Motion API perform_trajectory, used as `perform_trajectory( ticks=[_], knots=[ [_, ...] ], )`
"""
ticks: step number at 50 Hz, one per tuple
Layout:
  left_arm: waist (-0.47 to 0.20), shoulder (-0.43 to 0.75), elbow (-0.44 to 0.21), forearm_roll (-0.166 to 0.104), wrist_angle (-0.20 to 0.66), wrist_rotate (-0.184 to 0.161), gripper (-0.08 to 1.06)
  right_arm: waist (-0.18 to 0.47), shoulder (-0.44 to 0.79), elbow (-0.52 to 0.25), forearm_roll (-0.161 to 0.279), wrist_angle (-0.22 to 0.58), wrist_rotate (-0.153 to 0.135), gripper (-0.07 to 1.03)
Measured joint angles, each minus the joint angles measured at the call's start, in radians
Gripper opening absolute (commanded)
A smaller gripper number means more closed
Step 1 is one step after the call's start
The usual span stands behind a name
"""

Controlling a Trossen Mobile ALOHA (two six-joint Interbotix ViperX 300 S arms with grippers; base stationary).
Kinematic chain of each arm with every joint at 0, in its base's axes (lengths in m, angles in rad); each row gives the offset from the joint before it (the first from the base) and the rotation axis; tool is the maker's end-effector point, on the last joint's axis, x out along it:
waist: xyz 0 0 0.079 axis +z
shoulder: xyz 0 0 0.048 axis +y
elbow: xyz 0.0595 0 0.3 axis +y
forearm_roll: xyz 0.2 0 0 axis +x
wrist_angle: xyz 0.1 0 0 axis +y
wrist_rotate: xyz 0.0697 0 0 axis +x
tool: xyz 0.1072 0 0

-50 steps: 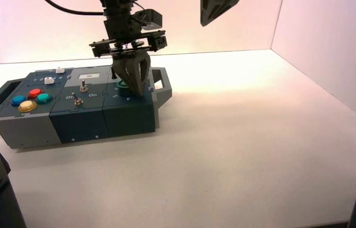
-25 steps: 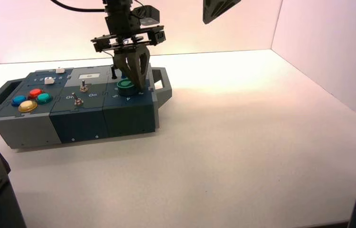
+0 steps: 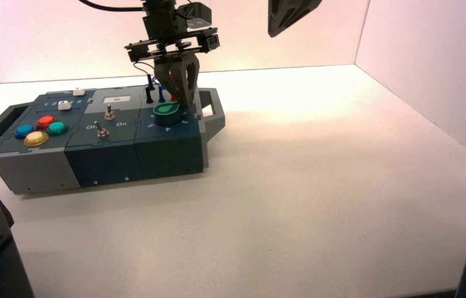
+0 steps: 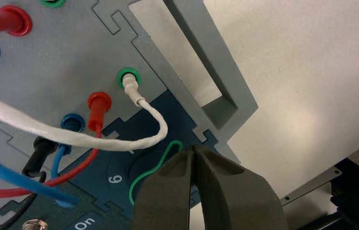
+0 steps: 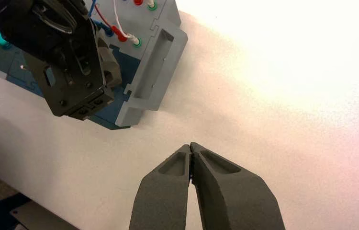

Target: Turn the knob to position 1.

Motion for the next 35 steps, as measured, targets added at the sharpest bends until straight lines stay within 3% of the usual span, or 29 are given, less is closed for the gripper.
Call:
perform_trajectory(
  ticks=[35],
  knots=[
    [0.032,0.008,-0.008,0.003,0.002,0.012,-0.03,0.000,-0.008,0.002,0.000,0.000,0.000,-0.02]
  ],
)
